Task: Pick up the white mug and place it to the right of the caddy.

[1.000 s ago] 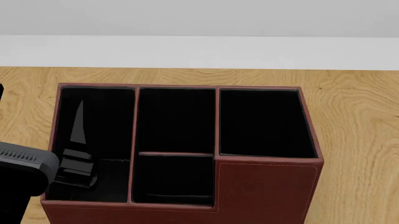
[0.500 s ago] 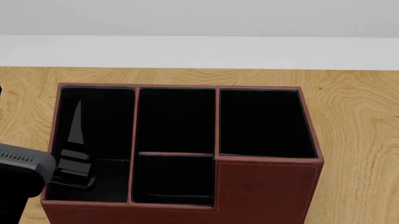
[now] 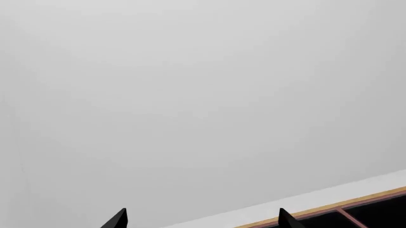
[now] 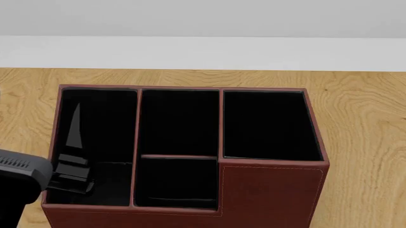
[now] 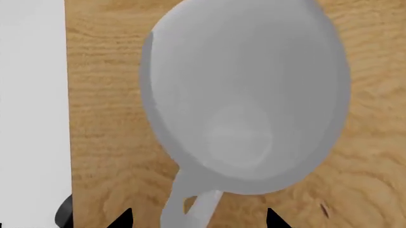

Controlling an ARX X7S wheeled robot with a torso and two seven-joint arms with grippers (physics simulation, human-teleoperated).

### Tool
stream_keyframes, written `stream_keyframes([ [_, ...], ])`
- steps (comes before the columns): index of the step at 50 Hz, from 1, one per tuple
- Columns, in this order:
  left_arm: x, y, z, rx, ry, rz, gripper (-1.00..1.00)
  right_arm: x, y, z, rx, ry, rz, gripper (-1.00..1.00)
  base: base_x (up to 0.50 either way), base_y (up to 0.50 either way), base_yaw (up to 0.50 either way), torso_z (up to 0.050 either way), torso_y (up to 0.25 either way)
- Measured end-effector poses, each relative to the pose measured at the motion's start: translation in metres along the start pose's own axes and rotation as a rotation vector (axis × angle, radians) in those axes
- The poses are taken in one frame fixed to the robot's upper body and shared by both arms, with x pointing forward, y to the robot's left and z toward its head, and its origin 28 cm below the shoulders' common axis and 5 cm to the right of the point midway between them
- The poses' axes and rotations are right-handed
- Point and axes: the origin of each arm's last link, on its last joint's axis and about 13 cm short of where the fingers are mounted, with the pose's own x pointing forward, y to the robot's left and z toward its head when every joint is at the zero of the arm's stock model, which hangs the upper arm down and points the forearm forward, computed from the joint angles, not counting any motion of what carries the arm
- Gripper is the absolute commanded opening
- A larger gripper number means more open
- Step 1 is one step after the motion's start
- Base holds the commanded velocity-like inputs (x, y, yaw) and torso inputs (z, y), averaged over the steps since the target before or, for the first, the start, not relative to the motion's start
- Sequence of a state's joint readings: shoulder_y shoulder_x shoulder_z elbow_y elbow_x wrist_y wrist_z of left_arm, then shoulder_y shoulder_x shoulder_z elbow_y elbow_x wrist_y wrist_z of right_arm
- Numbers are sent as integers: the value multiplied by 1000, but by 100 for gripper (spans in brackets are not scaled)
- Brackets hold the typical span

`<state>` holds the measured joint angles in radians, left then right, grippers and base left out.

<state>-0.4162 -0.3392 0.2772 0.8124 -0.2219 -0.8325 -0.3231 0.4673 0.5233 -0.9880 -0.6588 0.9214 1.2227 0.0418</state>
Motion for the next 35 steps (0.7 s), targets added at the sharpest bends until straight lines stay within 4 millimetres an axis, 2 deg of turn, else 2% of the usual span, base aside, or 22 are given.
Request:
stream_keyframes([
  [5, 0, 0, 0, 0, 0, 1, 100, 3, -2, -1, 7, 7, 2, 100, 0, 0, 0, 0, 0],
  [6, 0, 0, 0, 0, 0, 1, 100, 3, -2, -2, 8, 9, 2, -100, 0, 0, 0, 0, 0],
  [20, 0, 1, -1, -3, 0, 1, 100, 5, 0, -1, 12, 5, 41, -100, 0, 0, 0, 0, 0],
  [35, -2, 3, 1, 1, -7, 21, 100, -5, -1, 6, -14, -26, -11, -100, 0, 0, 0, 0, 0],
])
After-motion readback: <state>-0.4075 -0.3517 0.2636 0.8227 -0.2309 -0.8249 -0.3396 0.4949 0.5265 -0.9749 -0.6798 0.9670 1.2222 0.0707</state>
